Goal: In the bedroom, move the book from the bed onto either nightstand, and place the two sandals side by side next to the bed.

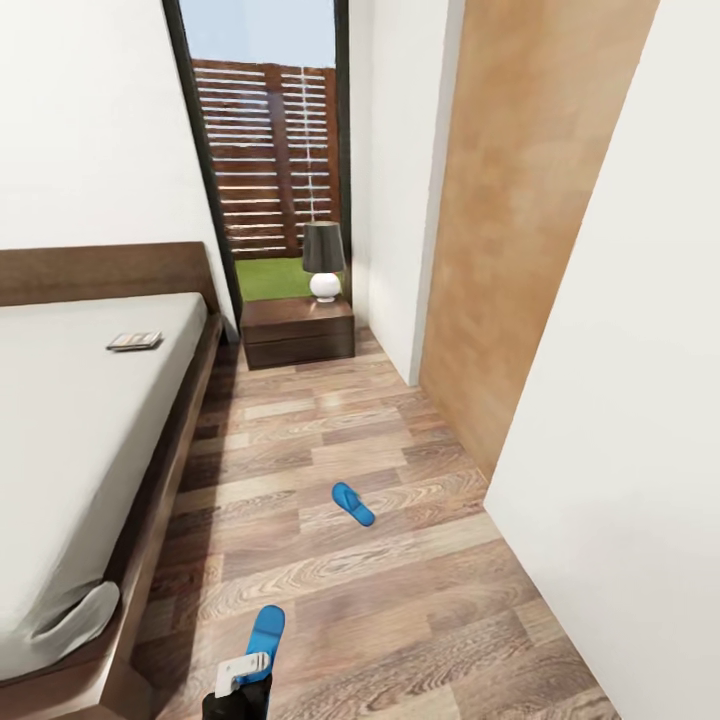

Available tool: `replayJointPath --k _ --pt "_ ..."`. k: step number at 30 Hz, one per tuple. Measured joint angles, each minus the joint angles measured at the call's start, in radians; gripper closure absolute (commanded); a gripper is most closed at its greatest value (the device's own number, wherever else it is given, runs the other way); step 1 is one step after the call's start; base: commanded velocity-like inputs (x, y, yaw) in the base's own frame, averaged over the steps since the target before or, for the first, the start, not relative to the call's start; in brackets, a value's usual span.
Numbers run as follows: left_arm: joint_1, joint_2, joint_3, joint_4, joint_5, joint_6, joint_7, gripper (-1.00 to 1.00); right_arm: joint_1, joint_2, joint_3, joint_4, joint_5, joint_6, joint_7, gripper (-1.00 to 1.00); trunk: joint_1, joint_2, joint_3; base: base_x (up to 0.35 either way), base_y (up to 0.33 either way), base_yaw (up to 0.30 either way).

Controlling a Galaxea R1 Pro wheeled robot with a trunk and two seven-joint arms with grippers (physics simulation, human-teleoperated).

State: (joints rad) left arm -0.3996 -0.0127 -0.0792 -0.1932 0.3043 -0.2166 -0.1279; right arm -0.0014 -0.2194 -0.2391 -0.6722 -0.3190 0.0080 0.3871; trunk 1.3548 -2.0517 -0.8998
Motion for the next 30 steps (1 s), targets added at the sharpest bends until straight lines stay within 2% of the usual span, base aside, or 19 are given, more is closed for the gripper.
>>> replayJointPath --k 7,30 --pt "0.000 0.000 0.000 0.000 0.000 0.000 0.000 1.00 0.000 0.000 0.000 0.000 0.000 0.000 0.000 -1.00 -0.001 0.000 0.000 0.225 0.056 -0.010" --pt "0.000 0.000 0.000 0.000 0.000 0.000 0.000 1.00 0.000 0.000 0.000 0.000 0.000 0.000 0.000 -1.00 -0.001 0.000 0.000 0.320 0.016 0.000"
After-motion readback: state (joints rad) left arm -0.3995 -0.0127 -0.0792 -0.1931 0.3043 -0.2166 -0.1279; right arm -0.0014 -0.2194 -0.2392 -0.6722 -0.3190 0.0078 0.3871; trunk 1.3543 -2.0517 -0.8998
